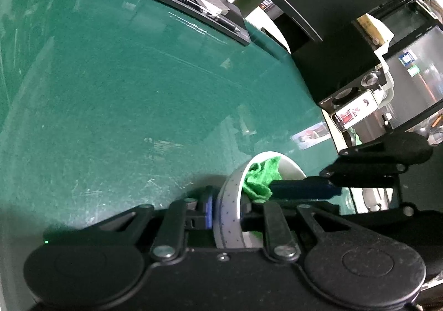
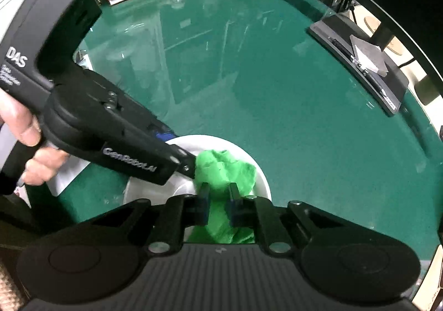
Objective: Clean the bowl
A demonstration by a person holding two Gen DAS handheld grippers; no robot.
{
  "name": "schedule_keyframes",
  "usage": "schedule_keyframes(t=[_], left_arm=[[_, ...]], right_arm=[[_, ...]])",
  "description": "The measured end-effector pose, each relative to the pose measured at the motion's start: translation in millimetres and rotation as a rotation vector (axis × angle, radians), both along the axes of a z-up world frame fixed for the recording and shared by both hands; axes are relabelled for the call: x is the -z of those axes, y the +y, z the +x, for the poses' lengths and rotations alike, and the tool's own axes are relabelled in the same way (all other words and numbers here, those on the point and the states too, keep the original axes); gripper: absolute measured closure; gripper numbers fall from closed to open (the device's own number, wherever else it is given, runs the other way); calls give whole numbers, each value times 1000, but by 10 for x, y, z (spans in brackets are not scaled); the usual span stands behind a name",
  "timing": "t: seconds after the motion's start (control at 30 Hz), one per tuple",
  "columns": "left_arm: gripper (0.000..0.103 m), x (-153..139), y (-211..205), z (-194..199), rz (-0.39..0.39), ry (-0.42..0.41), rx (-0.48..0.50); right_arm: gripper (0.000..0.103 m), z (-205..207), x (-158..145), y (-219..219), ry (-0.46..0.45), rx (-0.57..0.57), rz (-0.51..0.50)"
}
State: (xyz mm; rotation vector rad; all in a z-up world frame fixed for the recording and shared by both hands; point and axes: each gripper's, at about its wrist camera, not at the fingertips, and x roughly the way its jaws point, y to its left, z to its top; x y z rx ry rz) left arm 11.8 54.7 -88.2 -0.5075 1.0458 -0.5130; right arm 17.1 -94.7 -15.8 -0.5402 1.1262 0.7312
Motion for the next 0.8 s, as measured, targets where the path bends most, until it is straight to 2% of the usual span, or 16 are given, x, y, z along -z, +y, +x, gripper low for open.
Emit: schedule_keyframes(t=[0.13,0.27,0.33,0.43,0.57,0.6,0.63,0.73,0.8], left_arm=[[85,-22,-3,-1,24,-11,-3],[85,-18,8,1,17,-8,-7],[85,-13,14,2,11,-6,-10],[85,-12,15,-1,10,-4,-13],[85,-23,1,2,19,-7,-5],[85,-28,-3,-1,24,-10,-3],[85,-31,-5,-5,27,-12,-5],[85,-22,8,-13,20,-10,-19],[85,-19,10,-16,18,-11,-24]], right_arm=[[91,9,82,44,17,23,29],[88,-7,133,50,41,-1,20],[74,-25,108,50,36,-2,30],[66,-87,88,97,-3,-29,21],[74,-109,197,174,-35,-48,-15],[84,-96,204,188,-32,-27,-12],[88,-58,199,178,-13,17,-3],[93,60,168,46,78,130,34],[94,92,132,-49,90,175,19]])
